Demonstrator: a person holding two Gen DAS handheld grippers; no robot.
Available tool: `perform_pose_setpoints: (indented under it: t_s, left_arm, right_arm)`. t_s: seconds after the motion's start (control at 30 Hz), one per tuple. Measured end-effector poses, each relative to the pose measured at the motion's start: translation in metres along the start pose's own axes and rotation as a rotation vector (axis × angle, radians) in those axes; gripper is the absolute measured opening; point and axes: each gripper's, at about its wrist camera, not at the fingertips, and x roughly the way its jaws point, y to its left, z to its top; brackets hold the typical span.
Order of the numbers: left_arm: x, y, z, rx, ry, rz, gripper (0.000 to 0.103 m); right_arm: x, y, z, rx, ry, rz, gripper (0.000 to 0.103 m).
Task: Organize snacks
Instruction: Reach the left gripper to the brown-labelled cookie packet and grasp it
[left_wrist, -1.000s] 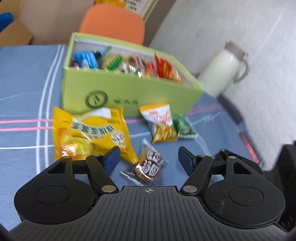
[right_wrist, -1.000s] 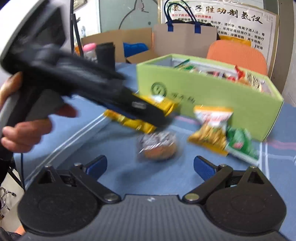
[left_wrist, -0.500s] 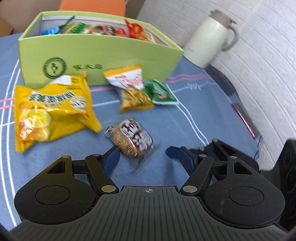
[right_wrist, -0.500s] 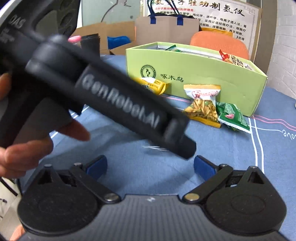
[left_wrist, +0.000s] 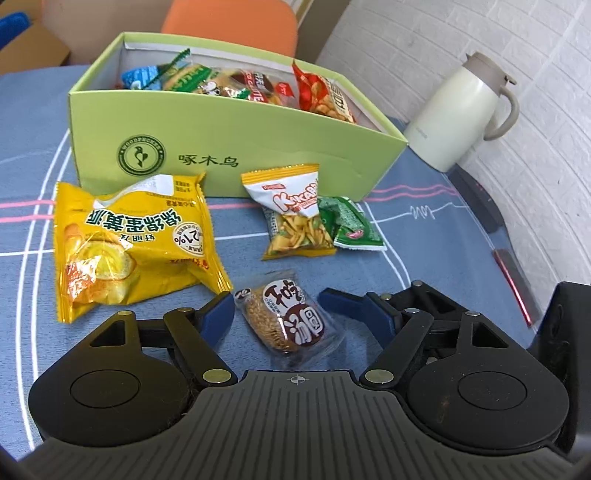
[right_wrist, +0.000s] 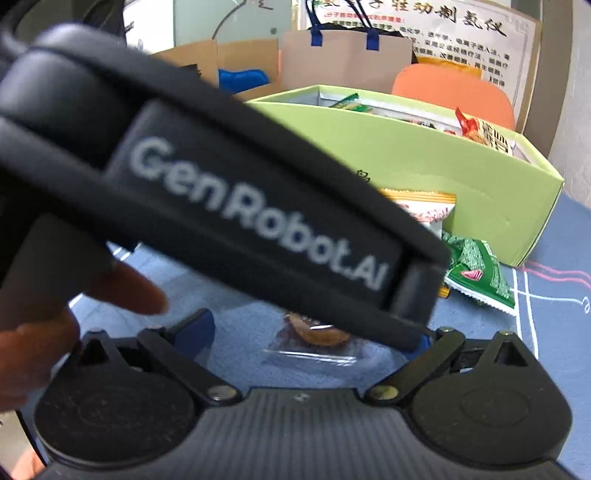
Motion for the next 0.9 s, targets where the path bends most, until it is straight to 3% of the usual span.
perform_pose_setpoints:
  t_s: [0.17, 0.23, 0.3, 0.33, 0.37, 0.47, 0.67, 0.7, 0.77, 0.9]
  left_arm:
    - [0.005, 0.004, 0.0, -0.009, 0.018, -0.036, 0.063]
    - [0.007, 0.006, -0.001, -0.004, 0.018, -0.042, 0.06]
    - [0.007, 0.011, -0.001, -0.016, 0.015, -0.073, 0.053]
    - [0.007, 0.015, -0.002, -0.024, 0.018, -0.084, 0.038]
    - [0.007, 0.018, -0.004, -0.02, 0.017, -0.075, 0.024]
    - [0.003, 0.021, -0.01, -0.014, 0.003, -0.088, 0.023]
    - [-0.012, 0.019, -0.029, 0.01, 0.008, -0.096, 0.028]
    - [-0.015, 0.021, -0.03, 0.008, 0.005, -0.095, 0.031]
    - [-0.019, 0.025, -0.029, -0.014, -0.014, -0.084, 0.052]
    - [-0.021, 0.03, -0.023, -0.039, -0.026, -0.048, 0.06]
  right_arm:
    - [0.007, -0.004, 0.005, 0.004, -0.011, 0.0, 0.098]
    - [0.004, -0.005, 0.004, 0.011, -0.023, -0.005, 0.088]
    - [0.0, -0.009, 0.002, 0.03, -0.041, -0.011, 0.074]
    - [-0.003, -0.011, 0.0, 0.044, -0.048, -0.012, 0.065]
    - [-0.006, -0.012, -0.003, 0.05, -0.05, -0.009, 0.064]
    - [-0.012, -0.001, -0.009, 0.039, -0.053, -0.025, 0.062]
    - [-0.015, 0.014, -0.019, -0.006, -0.037, 0.002, 0.093]
    - [-0.02, 0.021, -0.024, -0.02, -0.048, -0.001, 0.095]
    - [-0.025, 0.02, -0.025, -0.009, -0.061, -0.037, 0.095]
    - [-0.02, 0.008, -0.031, 0.067, -0.066, -0.065, 0.095]
